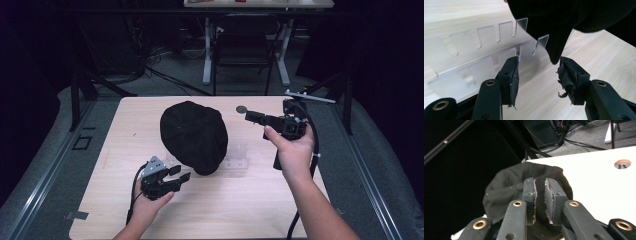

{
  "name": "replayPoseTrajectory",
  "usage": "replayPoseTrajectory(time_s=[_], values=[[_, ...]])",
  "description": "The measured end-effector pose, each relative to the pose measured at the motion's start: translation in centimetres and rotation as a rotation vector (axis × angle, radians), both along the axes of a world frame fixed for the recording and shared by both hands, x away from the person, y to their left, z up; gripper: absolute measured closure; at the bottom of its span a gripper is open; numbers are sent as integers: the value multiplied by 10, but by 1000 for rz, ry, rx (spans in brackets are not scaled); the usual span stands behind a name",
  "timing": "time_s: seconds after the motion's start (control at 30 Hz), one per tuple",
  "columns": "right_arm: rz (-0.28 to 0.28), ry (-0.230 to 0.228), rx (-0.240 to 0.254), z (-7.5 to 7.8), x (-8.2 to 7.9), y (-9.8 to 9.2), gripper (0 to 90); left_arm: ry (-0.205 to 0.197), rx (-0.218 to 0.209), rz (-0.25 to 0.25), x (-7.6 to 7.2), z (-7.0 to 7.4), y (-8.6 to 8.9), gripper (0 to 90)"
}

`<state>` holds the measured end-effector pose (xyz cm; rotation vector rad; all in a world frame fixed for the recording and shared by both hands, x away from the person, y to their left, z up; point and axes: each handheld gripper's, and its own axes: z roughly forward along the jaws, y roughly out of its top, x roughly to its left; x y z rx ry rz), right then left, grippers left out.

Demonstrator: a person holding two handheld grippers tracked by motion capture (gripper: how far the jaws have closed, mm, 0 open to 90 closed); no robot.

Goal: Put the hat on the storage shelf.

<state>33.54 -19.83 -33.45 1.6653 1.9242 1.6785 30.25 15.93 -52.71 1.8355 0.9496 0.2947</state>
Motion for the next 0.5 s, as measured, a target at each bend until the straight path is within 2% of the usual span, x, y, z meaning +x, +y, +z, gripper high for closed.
replayPoseTrajectory(time_s=[0.03, 0.07, 0.13, 0.2, 0.27, 0.33, 0.37, 0.4, 0.43, 0.5], values=[[-3, -5, -21, -5, -5, -3, 769, 5, 12, 1, 0, 1, 3, 502], [-5, -4, -35, -8, -8, -5, 764, 10, -1, 10, -1, 0, 5, 499], [-8, -7, -46, -10, -10, -6, 757, 20, 2, 12, -2, 0, 10, 497], [-19, -11, -83, -24, -21, -11, 733, 25, 3, 11, -3, -1, 13, 483], [-22, -7, -92, -29, -24, -13, 728, 38, 14, 5, -5, -2, 16, 481], [-37, -5, -118, -44, -32, -19, 712, 32, 14, 4, -7, -4, 19, 474], [-37, -5, -118, -44, -32, -19, 712, 26, 16, 6, -8, -5, 20, 474], [-47, -2, -137, -54, -37, -23, 708, 20, 13, 8, -9, -6, 22, 469], [-47, -2, -137, -54, -37, -23, 708, 13, 16, 14, -10, -7, 23, 469], [-59, 9, -149, -63, -40, -26, 699, 16, 7, 28, -9, -11, 26, 469]])
